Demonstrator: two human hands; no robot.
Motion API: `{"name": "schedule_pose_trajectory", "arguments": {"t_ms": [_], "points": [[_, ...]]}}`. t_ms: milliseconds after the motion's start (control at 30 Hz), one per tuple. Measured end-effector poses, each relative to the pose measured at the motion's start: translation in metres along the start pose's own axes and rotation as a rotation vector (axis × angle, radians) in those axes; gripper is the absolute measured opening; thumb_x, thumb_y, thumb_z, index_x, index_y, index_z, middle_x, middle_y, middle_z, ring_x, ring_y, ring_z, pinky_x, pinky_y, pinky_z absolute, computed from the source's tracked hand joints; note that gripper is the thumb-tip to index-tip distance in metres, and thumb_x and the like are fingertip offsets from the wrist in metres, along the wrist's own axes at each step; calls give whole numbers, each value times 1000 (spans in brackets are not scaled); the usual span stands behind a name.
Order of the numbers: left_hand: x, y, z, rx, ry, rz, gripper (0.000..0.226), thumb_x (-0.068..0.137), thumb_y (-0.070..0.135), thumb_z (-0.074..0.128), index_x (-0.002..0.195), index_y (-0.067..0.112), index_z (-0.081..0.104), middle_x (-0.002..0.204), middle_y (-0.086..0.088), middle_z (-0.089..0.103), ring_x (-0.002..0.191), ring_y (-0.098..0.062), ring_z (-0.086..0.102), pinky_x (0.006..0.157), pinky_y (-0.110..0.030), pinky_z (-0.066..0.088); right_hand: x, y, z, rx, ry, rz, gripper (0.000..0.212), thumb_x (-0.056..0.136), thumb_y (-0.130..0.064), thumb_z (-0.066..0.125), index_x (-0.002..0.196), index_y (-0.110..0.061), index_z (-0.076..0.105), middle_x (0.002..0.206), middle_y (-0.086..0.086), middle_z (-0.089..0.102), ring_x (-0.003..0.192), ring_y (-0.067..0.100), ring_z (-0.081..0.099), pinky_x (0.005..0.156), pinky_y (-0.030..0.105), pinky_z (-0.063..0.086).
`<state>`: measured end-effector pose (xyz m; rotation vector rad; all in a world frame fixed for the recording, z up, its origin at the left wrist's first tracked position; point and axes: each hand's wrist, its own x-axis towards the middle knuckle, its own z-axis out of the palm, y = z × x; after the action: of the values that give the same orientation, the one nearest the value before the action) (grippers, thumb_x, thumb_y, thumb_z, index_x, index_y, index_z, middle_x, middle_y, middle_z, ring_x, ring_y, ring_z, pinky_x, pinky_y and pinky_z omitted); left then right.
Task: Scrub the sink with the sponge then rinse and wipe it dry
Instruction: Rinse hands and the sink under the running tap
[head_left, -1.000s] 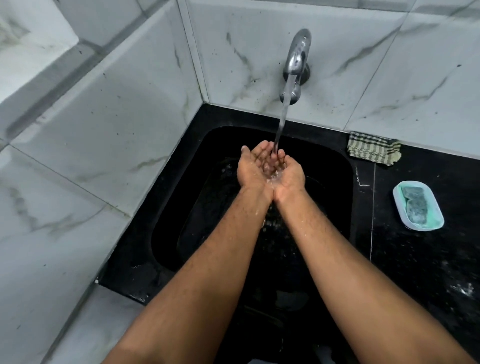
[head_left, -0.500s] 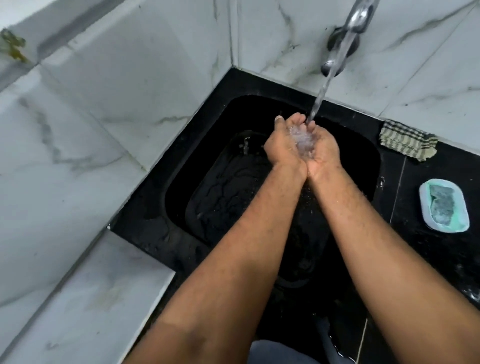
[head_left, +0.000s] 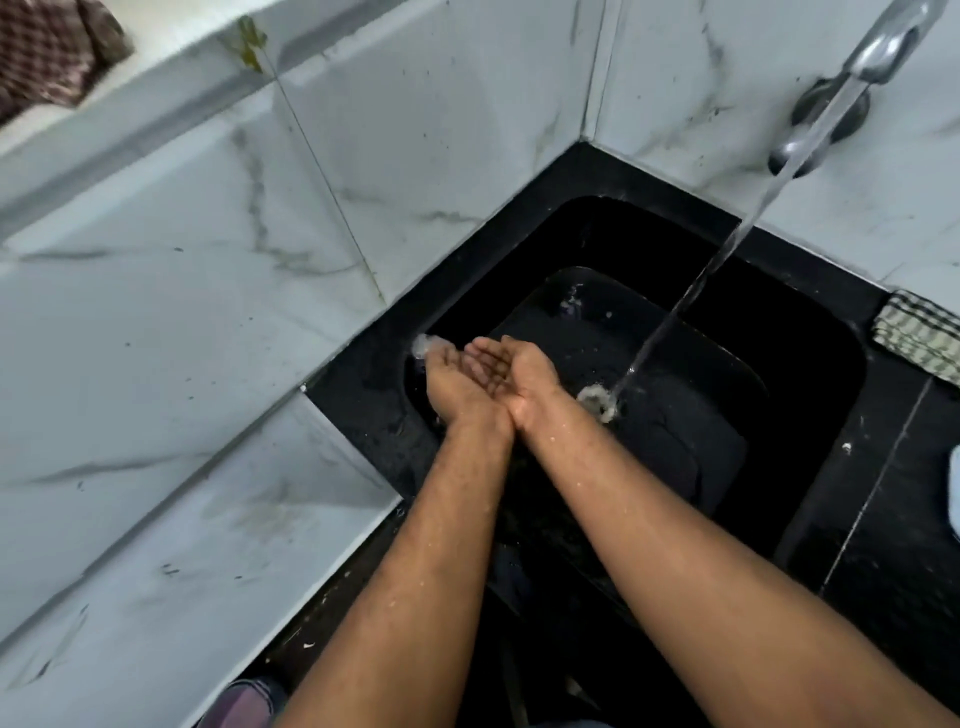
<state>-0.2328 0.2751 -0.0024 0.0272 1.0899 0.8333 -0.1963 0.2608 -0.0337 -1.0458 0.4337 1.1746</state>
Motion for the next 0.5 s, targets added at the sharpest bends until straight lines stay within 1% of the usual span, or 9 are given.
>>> {"name": "schedule_pose_trajectory", "arguments": {"t_ms": [33,67,100,200,267,333,400,467,500], "points": [[0,5,5,11,-22,16,39,101,34,50,125,6,64,116,-4,69,106,-18,69,90,-27,56,-2,-8,5,71,12,-35,31,100,-22,49,96,1,67,91,14,68,93,25,68,87,30,57],[-1,5,11,21,-61,21,43,103,36,47,131,6,60,126,-3,66,115,-20,65,91,-28,55,-2,-17,3,131,10,-71,30,99,-21,49,97,3,67,91,16,68,94,27,68,88,31,57],[-4,1,20,33,-82,6,45,105,37,43,134,6,58,131,-3,63,120,-21,62,92,-28,54,1,-28,-1,170,33,-98,29,99,-21,50,99,3,67,93,16,69,97,27,68,91,33,57],[-8,-28,36,166,-120,-50,47,106,38,40,138,6,55,138,-7,59,126,-23,59,107,-35,47,-5,-48,-23,261,106,-197,28,97,-20,52,95,1,69,94,16,70,96,26,69,97,35,55],[-10,-51,47,254,-157,-119,45,106,38,42,133,6,58,132,-8,63,120,-23,62,101,-34,52,-10,-69,-43,335,175,-259,32,100,-23,48,95,1,69,93,15,71,91,24,70,94,34,56],[-16,-74,58,321,-222,-157,42,106,39,42,123,7,63,125,-8,67,112,-21,66,86,-27,55,-16,-90,-61,447,230,-297,38,103,-27,44,95,0,69,96,14,71,88,23,70,91,32,57],[-20,-93,73,382,-269,-190,43,106,40,40,111,8,67,115,-7,70,99,-18,69,75,-24,57,-20,-107,-75,535,259,-347,39,104,-28,43,94,0,68,97,14,71,89,22,70,92,32,56],[-21,-107,84,433,-315,-220,47,106,43,39,102,6,69,99,-7,72,83,-16,69,68,-23,59,-23,-120,-82,611,288,-382,37,104,-24,43,90,0,67,91,13,70,82,20,69,89,30,56],[-21,-116,92,477,-341,-244,49,106,43,40,99,4,70,94,-9,71,78,-17,69,68,-24,60,-24,-129,-87,655,296,-401,35,104,-21,44,86,-1,65,84,12,69,75,19,69,85,29,57]]}}
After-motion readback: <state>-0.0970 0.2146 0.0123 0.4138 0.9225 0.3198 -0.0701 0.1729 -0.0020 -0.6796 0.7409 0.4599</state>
